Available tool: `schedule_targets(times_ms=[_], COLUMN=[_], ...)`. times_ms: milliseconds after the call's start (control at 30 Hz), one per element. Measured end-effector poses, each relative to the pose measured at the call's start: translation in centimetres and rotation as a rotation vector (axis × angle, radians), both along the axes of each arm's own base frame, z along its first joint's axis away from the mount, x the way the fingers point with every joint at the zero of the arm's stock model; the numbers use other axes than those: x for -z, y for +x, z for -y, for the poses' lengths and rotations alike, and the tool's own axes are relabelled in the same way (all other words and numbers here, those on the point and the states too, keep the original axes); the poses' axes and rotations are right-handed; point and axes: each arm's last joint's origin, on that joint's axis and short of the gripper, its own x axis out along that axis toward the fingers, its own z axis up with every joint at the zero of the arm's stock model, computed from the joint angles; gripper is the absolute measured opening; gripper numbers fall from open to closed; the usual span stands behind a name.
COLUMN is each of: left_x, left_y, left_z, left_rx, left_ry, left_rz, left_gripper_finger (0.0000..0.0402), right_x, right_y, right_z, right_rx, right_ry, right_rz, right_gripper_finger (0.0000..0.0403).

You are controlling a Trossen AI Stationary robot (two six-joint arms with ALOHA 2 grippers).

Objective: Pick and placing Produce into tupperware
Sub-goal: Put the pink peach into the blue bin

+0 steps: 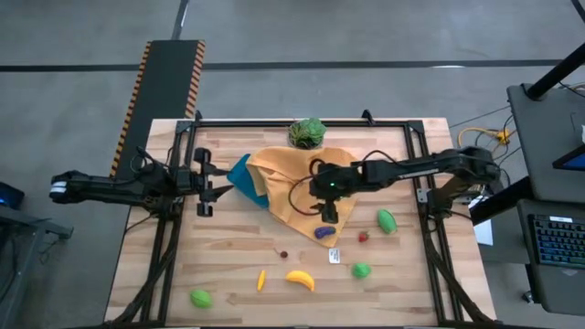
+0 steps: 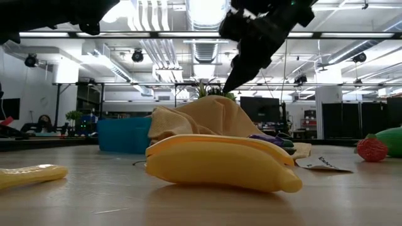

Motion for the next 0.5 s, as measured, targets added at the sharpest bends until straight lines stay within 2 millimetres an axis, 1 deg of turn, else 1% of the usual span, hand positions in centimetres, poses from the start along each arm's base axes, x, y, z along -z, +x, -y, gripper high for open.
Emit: schedule_targets(times_ms=[133,267,500], left_x=[0.0,0.0,0.0], left_y=[0.0,0.0,0.0], left_z=[0.0,0.0,0.0], left_rx=[0.0,-0.008,-0.012], left_ry=[0.0,0.028,0.043], left_rz=[0.004,0.003,0.002], left_gripper_finger=[0.0151,0.0151,0.0151], right_x=[0.8,1.3,1.8], right_y=[1.1,1.7,1.5], right_z=[0.0,0.0,0.0], right_rx=[0.018,0.017,0.018], right_ry=[0.015,0.015,0.016], right_rz=[-0.024,-0.043,-0.1], right_gripper_finger=[0.0231,0.023,0.0232])
